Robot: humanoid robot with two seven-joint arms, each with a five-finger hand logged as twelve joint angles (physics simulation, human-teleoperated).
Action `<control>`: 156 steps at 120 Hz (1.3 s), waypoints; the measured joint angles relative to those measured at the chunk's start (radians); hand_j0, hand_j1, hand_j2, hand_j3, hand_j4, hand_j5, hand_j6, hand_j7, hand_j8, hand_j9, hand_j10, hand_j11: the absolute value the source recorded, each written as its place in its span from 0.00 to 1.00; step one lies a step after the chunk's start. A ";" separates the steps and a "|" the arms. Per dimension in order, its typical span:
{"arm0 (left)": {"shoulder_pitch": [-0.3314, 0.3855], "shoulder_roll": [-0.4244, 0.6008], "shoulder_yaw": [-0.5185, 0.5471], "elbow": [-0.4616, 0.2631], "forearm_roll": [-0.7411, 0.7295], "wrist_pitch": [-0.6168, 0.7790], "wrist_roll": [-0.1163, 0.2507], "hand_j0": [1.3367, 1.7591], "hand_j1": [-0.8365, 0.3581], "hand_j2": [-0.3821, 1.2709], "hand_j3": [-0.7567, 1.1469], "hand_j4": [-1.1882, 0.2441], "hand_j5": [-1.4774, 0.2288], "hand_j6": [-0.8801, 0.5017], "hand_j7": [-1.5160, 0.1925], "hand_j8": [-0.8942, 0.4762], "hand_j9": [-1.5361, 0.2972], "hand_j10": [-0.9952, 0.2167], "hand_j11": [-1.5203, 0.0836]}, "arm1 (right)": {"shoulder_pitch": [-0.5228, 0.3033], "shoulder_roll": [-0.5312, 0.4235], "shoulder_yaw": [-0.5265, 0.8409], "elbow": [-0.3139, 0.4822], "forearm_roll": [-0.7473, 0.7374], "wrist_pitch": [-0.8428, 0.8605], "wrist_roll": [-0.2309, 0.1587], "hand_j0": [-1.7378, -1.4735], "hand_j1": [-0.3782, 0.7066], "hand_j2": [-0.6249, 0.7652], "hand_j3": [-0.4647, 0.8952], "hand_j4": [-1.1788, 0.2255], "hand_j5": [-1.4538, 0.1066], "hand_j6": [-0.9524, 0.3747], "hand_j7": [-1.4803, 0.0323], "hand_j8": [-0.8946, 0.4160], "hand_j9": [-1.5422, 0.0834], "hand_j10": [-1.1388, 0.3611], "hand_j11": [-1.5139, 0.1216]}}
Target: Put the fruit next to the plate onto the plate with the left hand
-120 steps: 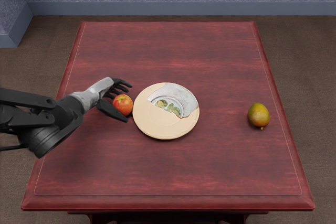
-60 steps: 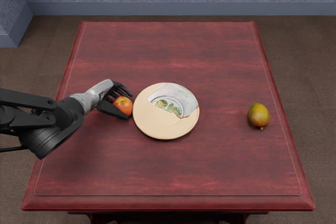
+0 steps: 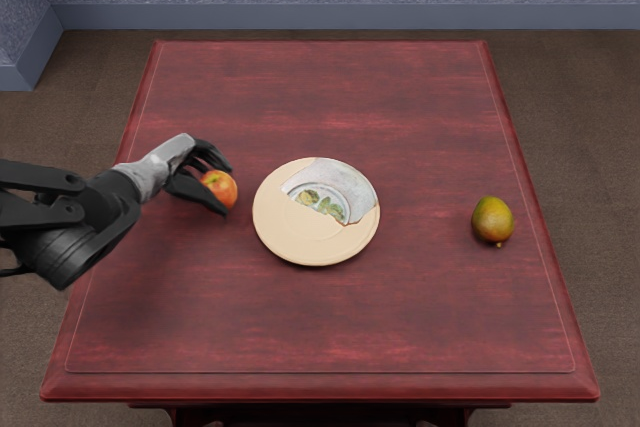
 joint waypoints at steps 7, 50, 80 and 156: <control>-0.012 -0.001 0.000 -0.001 -0.002 0.000 0.000 0.76 0.44 0.54 0.40 0.36 0.33 0.29 0.36 0.35 0.34 0.32 0.39 | 0.000 0.000 0.000 0.000 0.000 0.000 0.000 0.30 0.03 0.45 0.34 0.84 0.93 0.72 0.98 0.68 0.95 0.76 0.93; -0.103 -0.054 0.002 0.001 -0.027 0.000 0.003 0.76 0.43 0.54 0.40 0.36 0.33 0.31 0.36 0.35 0.35 0.32 0.39 | 0.000 0.000 0.000 0.000 0.000 0.000 0.000 0.30 0.03 0.45 0.34 0.84 0.93 0.72 0.98 0.68 0.95 0.76 0.93; -0.148 -0.153 0.013 0.005 -0.067 0.000 0.005 0.76 0.43 0.54 0.40 0.37 0.34 0.31 0.37 0.34 0.36 0.31 0.40 | 0.000 0.000 0.000 0.000 0.000 0.000 0.000 0.30 0.03 0.45 0.34 0.84 0.93 0.72 0.98 0.68 0.95 0.76 0.93; -0.120 -0.274 0.021 0.056 -0.124 0.000 0.000 0.76 0.43 0.54 0.40 0.39 0.36 0.29 0.39 0.32 0.37 0.30 0.42 | 0.000 0.000 0.000 0.000 0.000 0.000 0.000 0.30 0.03 0.45 0.34 0.84 0.93 0.72 0.98 0.68 0.95 0.76 0.93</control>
